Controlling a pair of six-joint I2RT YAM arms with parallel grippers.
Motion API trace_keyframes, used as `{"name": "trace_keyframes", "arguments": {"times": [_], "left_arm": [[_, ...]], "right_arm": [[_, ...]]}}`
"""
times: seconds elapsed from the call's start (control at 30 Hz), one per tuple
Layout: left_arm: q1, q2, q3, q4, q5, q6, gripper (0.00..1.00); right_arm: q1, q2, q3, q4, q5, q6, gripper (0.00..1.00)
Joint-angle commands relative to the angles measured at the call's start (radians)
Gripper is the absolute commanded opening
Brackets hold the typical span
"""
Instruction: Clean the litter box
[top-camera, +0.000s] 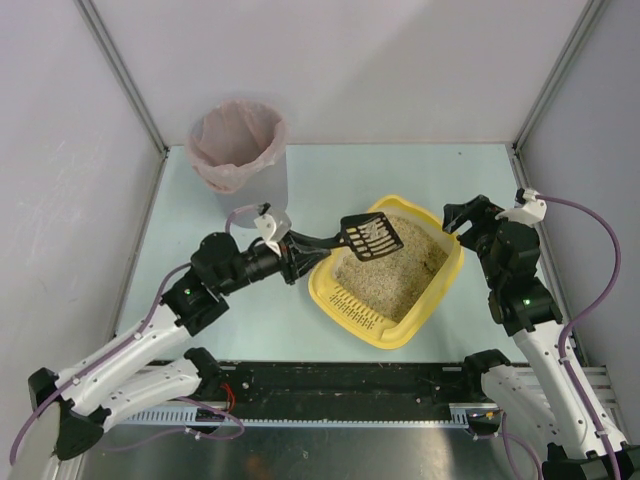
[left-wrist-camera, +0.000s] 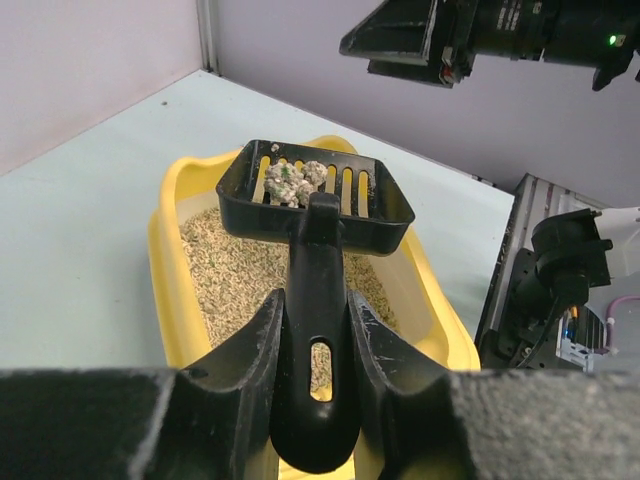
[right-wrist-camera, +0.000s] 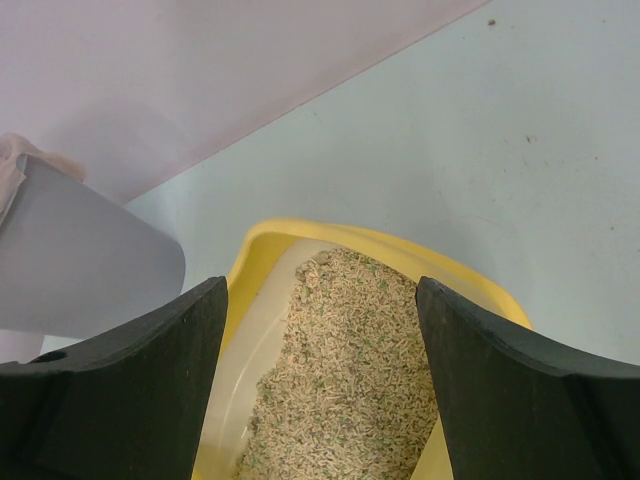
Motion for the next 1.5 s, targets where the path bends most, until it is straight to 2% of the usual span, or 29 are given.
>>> {"name": "trace_keyframes", "arguments": {"times": [0.0,0.57,0.9,1.13,1.47], "left_arm": [[0.069,0.009,0.104,-0.067,0.093,0.024,0.0],[0.36,0.213,0.486,-0.253,0.147,0.037,0.0],[0.54,0.317,0.669,-0.342,0.116,0.031,0.0],[0.672,0.384,0.785,-0.451,-0.008,0.077,0.0],[0.694,0.512,0.905,-0.582,-0.2,0.176,0.0]], "right_arm": [[0.0,-0.018,0.001,0.031,0.009,-0.011,0.81],[-0.002,-0.05,0.001,0.016,0.042,-0.037,0.81],[-0.002,-0.032,0.002,0.027,0.03,-0.037,0.81],[-0.005,-0.038,0.001,0.027,0.03,-0.039,0.81],[-0.005,-0.029,0.001,0.03,0.018,-0.037,0.81]]}}
